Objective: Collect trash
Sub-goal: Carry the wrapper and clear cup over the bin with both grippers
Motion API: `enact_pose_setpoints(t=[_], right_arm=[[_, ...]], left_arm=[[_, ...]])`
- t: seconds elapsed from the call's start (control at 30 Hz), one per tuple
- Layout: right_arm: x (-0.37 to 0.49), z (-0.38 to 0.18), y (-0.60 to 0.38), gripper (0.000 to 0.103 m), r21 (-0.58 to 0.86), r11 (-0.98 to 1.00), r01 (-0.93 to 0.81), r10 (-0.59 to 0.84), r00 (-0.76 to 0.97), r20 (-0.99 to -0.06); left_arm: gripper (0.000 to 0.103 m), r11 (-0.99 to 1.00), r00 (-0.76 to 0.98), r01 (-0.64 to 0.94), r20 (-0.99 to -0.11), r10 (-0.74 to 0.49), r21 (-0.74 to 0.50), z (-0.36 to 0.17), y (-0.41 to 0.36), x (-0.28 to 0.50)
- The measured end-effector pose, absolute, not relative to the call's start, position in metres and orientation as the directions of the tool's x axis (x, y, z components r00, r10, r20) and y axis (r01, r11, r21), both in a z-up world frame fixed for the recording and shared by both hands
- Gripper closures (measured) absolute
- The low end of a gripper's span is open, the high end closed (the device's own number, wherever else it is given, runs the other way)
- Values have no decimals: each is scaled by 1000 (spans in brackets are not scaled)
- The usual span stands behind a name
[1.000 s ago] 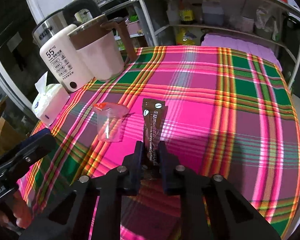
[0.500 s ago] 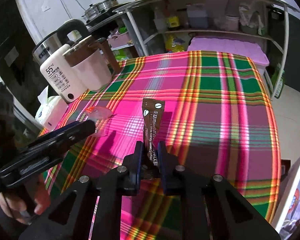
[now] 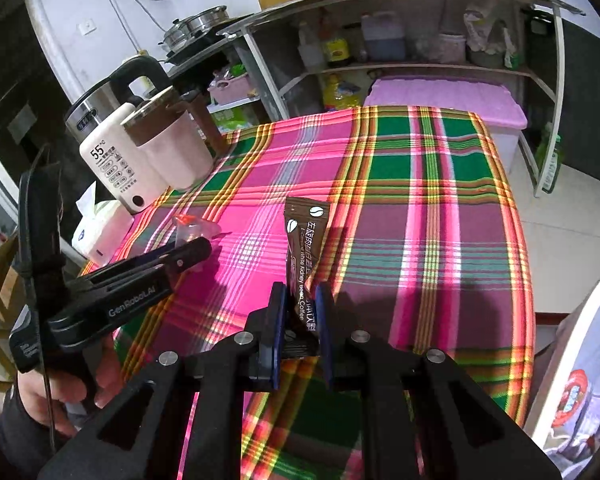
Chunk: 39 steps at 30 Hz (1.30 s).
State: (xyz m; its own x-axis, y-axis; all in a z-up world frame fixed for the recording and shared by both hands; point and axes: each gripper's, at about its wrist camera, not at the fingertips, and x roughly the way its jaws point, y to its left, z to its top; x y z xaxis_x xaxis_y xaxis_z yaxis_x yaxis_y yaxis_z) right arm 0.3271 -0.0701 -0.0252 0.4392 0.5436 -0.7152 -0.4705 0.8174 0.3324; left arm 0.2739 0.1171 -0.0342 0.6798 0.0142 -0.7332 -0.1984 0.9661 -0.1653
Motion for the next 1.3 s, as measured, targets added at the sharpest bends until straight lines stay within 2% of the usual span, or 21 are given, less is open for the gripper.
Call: enact_pose_setpoints(t=[0.83,1.3], right_arm=[[230,25,-155,87,266,861,-433,490,568,-662],[186,38,-204,87,260,886,-384,456,623,-635]], left_arm=[[71,980,762,23,-631,-145,-197,25,18,175],[71,976,769,116,-605,-206,-185,40,-26,149]])
